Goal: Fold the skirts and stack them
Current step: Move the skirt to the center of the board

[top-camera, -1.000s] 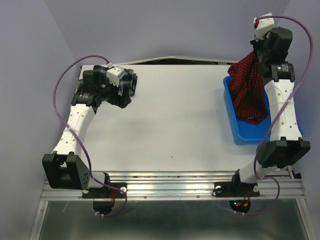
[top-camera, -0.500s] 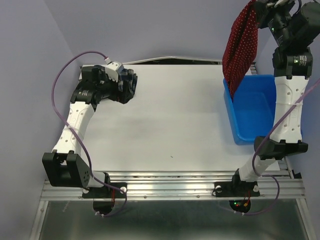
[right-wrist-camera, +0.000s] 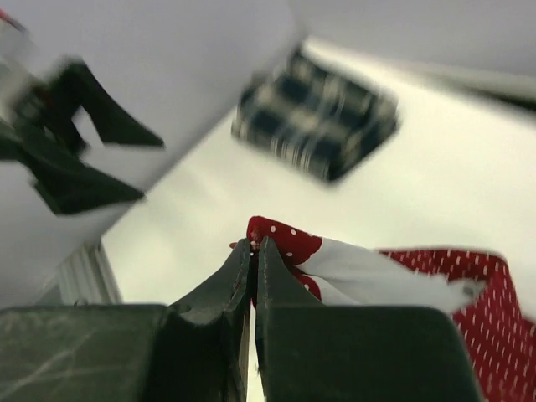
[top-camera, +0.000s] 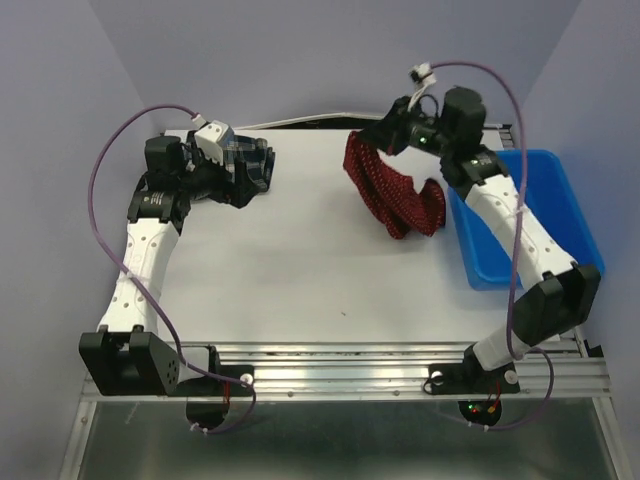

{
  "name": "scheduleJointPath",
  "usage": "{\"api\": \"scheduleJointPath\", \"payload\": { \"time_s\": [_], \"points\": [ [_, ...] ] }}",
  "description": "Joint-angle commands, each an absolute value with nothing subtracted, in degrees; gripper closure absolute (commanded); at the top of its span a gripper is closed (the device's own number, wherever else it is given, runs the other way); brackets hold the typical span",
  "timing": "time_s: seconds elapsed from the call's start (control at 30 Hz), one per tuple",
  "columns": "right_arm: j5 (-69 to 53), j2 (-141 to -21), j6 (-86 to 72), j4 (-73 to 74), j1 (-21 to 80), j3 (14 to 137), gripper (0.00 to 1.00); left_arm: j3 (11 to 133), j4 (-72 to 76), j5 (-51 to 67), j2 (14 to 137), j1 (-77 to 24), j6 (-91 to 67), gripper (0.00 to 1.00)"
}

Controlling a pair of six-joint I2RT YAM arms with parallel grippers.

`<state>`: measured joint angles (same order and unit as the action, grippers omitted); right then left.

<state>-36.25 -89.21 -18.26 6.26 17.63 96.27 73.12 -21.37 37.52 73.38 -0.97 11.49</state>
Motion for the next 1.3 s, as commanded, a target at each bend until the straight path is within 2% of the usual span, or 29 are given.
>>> {"api": "scheduleJointPath", "payload": {
  "time_s": [0.0, 0.1, 0.2, 0.37, 0.53, 0.73, 0.9, 1.07, 1.27],
  "points": [
    [-36.7, -87.6, -19.2, 1.3, 24.6, 78.1, 0.99, 68.7, -21.9, 38.7, 69.1, -0.5, 14.8, 0.05],
    [-38.8, -89.6, -18.7, -1.4, 29.4, 70.2, 0.99, 65.2, -26.4, 39.6, 70.0, -0.5, 18.6, 0.08],
    [-40.4, -90.3, -9.5, 1.0, 32.8, 62.5, 0.99, 62.9, -30.0, 40.9, 72.5, -0.5, 24.5, 0.15],
    [-40.3, -88.2, 10.0, 19.9, 34.0, 59.0, 0.99, 61.8, -31.8, 40.9, 77.1, -0.5, 29.4, 0.23],
    [-39.6, -80.3, 20.5, 29.3, 34.0, 51.0, 0.99, 65.4, -25.4, 38.9, 83.2, -3.2, 27.1, 0.23],
    [-28.9, -76.6, 33.6, 41.4, 34.0, 50.6, 0.99, 77.8, -21.3, 33.8, 96.7, -12.4, 25.0, 0.22],
    [-23.4, -73.0, 34.7, 44.0, 34.0, 48.6, 0.99, 86.7, -19.4, 32.7, 107.0, -17.9, 27.3, 0.16],
    [-21.2, -70.3, 34.7, 45.0, 34.0, 46.9, 0.99, 86.4, -12.7, 26.5, 111.2, -24.1, 31.7, 0.11],
    [-20.2, -69.6, 35.3, 45.8, 34.0, 46.6, 0.99, 87.8, -11.8, 21.6, 115.0, -29.7, 40.8, 0.1]
  ]
}}
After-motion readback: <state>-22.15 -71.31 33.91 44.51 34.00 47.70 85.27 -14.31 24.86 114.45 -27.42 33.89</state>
